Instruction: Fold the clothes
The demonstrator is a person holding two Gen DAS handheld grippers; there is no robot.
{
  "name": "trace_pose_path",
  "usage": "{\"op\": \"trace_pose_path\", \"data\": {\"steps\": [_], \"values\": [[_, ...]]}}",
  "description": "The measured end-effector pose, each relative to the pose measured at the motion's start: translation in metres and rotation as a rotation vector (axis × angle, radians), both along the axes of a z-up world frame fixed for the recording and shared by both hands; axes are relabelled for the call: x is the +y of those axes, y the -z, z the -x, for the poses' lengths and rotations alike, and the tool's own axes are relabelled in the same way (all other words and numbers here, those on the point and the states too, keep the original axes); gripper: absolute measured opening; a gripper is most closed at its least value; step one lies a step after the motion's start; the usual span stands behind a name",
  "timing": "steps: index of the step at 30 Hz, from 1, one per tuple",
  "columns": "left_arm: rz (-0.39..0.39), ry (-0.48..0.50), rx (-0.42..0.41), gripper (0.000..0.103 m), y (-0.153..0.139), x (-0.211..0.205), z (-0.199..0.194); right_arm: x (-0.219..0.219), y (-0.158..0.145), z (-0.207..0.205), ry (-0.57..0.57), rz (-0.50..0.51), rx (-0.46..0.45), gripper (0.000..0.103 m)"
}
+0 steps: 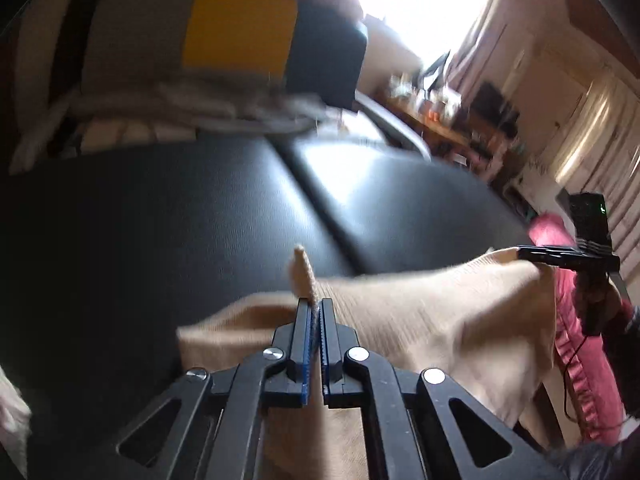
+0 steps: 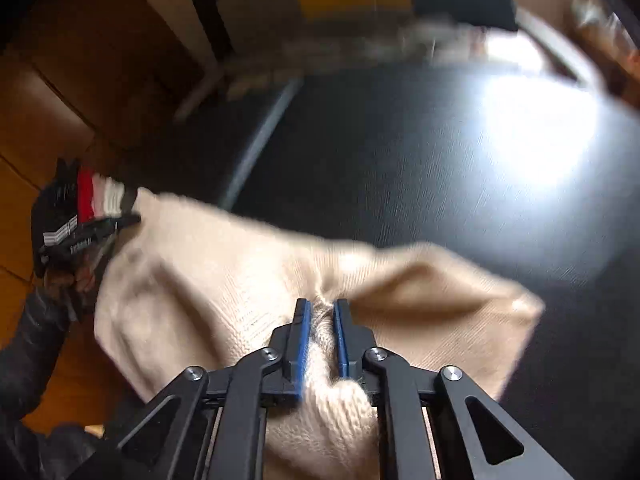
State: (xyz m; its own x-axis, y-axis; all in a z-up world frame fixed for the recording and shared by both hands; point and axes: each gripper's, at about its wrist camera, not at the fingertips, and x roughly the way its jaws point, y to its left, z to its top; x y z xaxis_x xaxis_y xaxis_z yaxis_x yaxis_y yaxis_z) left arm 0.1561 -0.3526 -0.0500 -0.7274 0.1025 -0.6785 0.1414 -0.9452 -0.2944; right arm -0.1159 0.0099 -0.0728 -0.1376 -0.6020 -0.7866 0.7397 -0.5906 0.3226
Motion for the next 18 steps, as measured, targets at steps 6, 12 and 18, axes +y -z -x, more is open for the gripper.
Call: {"op": "trace_pose_path", "data": {"steps": [6, 12, 18], "values": [[0.105, -0.135, -0.175, 0.010, 0.030, -0.008, 0.023, 0.028, -0.009, -0.001, 0.183, 0.029, 0.108, 0.009], [0.117, -0.365, -0.130, 0.025, 0.018, -0.016, -0.014, 0.048, 0.014, -0.010, 0.286, -0.007, 0.143, 0.010], [0.075, -0.236, -0.014, 0.028, 0.004, 0.034, -0.043, 0.038, -0.018, -0.058, 0.146, 0.095, 0.215, 0.024]]}}
